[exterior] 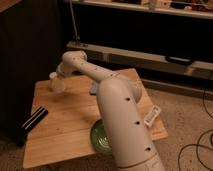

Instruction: Pick up the ceramic cup

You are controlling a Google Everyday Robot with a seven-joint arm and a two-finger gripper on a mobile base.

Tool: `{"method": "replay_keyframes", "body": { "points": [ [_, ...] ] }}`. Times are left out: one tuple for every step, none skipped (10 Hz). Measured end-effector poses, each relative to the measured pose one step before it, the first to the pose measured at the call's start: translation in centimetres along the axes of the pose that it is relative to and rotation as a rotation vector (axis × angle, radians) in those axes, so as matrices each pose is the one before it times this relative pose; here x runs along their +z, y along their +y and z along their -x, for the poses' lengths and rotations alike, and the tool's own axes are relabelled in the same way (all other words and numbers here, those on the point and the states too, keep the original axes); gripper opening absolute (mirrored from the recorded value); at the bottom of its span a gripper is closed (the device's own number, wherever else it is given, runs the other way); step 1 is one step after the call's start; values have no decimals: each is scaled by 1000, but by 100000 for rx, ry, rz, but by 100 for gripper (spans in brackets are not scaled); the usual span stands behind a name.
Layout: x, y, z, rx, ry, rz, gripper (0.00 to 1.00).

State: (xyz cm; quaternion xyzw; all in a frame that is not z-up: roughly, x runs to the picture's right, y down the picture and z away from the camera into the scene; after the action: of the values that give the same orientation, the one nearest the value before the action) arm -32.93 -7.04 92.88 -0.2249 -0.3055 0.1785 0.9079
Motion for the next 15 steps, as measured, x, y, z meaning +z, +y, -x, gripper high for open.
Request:
{"method": "replay_keyframes", "body": {
  "points": [
    [1146,402,459,272,-350,976,80],
    [574,164,370,140,-322,768,80],
    [493,-284,-21,-75,-331,1361,80],
    [296,-288,-87,-375,89,821,80],
    [534,61,266,-485,153,837,80],
    [250,-46,148,-495,461,-177,80],
    [-19,-334,-350,177,718,-410,80],
    [28,-300,-312,793,471,-33,80],
    [252,79,29,506,163,971,74],
    [341,212,-116,-15,451,1045,64],
    [107,-72,-135,556,75,545,56],
    [407,-24,-768,1513,731,1440,42],
    [233,118,-319,761,342,1441,32],
    [10,132,-161,604,-57,1557,22],
    [-282,294,-109,128,-200,2125,10]
  ]
}}
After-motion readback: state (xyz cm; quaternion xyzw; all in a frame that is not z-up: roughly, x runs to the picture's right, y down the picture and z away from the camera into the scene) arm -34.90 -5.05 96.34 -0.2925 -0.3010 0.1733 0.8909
